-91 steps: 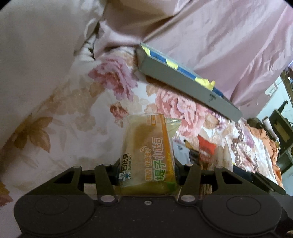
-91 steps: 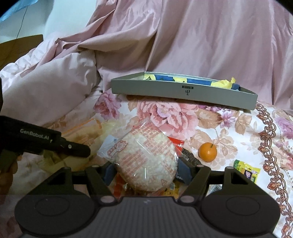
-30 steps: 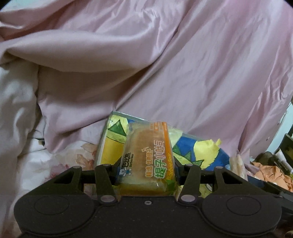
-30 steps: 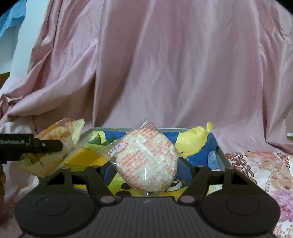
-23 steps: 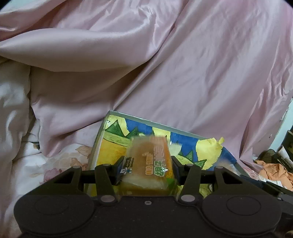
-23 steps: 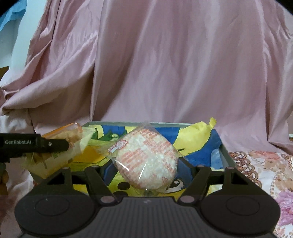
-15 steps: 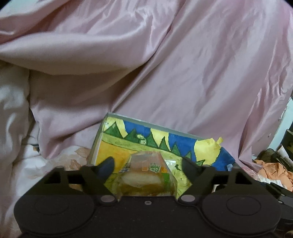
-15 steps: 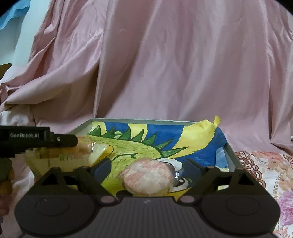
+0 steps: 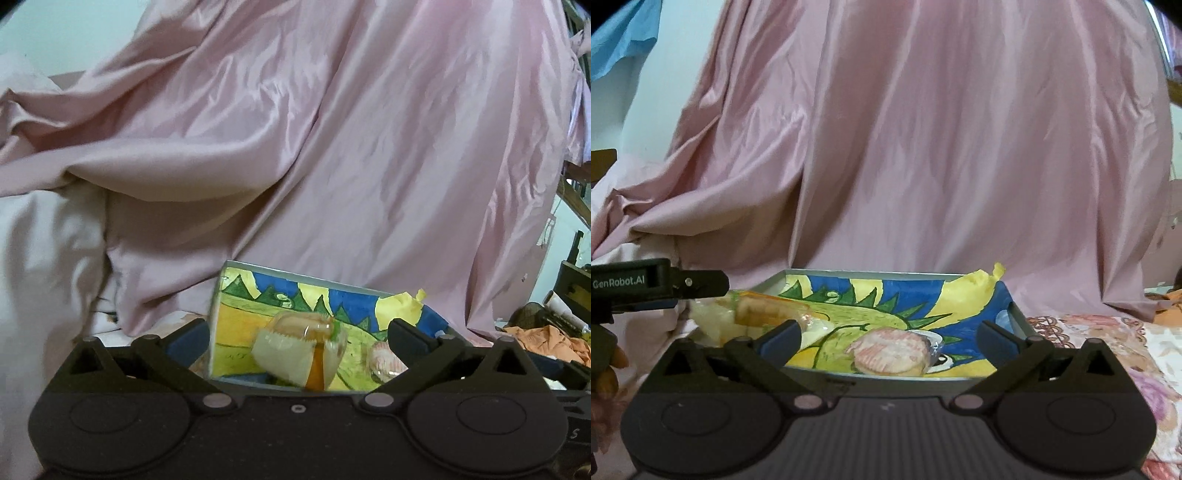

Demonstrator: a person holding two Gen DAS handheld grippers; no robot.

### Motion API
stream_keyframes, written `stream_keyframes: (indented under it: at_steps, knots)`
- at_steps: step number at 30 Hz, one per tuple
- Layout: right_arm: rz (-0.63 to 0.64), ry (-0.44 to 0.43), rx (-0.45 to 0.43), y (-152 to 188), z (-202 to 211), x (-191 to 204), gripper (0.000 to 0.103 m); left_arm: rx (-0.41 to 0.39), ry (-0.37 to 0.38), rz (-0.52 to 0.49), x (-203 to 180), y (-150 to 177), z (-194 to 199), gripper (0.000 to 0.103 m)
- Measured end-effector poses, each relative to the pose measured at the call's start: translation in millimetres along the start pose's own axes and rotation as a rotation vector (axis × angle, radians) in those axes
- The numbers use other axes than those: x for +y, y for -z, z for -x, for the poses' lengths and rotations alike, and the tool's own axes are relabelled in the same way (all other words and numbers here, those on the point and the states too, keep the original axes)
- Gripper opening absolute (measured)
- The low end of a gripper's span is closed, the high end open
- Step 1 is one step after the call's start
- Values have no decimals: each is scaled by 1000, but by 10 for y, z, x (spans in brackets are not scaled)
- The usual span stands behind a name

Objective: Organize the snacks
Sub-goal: 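Lower both packs into the grey tray and open both tools, then move both tools back over the remaining snack pile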

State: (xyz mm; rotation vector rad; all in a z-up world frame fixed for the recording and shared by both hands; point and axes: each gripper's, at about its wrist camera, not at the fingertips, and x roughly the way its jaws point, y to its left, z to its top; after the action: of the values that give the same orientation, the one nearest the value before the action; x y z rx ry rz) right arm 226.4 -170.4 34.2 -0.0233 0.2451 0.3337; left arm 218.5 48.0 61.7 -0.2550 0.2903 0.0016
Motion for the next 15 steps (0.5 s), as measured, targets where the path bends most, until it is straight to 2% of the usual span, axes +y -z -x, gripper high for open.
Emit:
stream_keyframes:
  at_steps: [8,15]
  knots:
    - [34,1,-63,107,495,246,103,-13,-8,-33,77,200,542,102]
    - [52,-18,-76,224,874,411,103,-4,-15,-54,161,373,942,102]
